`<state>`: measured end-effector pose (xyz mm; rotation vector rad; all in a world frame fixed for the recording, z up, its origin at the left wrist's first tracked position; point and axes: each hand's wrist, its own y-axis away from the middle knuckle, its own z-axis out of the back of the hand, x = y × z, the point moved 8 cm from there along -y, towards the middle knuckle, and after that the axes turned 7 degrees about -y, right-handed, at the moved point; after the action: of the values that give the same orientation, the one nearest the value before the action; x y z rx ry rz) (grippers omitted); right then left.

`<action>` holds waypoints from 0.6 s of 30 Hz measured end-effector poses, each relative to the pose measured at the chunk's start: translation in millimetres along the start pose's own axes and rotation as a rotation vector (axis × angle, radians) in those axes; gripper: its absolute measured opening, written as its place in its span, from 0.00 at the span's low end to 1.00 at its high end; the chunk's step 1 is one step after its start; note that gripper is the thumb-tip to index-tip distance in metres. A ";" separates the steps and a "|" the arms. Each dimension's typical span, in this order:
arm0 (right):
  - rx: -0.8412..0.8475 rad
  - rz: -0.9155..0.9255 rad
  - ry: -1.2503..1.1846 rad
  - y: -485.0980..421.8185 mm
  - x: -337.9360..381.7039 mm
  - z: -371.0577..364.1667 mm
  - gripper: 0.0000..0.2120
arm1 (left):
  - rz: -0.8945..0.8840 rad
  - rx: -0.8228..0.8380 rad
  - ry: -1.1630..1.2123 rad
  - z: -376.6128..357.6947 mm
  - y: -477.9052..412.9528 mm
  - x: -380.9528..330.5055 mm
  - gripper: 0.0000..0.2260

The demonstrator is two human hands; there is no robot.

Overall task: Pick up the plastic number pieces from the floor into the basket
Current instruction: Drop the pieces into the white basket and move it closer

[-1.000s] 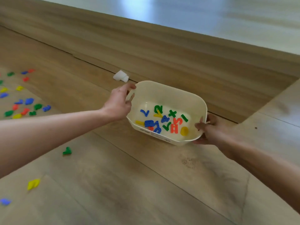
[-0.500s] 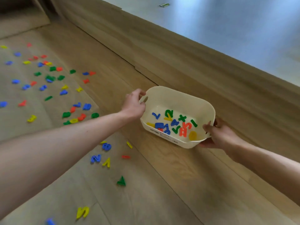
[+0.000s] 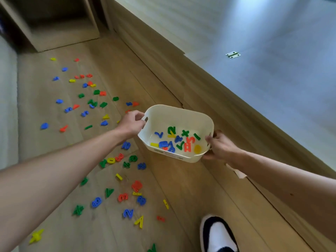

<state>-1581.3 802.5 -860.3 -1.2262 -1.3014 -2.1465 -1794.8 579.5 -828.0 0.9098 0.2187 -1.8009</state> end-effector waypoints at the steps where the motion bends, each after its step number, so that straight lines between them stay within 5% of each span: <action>1: 0.005 0.009 0.011 -14.5 5.6 -7.2 0.12 | 0.024 -0.011 -0.002 1.1 -9.8 3.7 0.16; 9: -0.063 0.134 0.013 -121.6 23.3 -40.1 0.04 | 0.181 -0.068 -0.048 -9.7 -88.1 33.2 0.16; 18: -0.115 0.174 0.051 -205.1 8.1 -51.2 0.05 | 0.033 -0.151 -0.057 -18.3 -138.1 63.4 0.16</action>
<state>-1746.3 866.8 -975.9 -1.2701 -1.0231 -2.1365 -1915.2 602.3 -919.7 0.7506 0.2973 -1.7517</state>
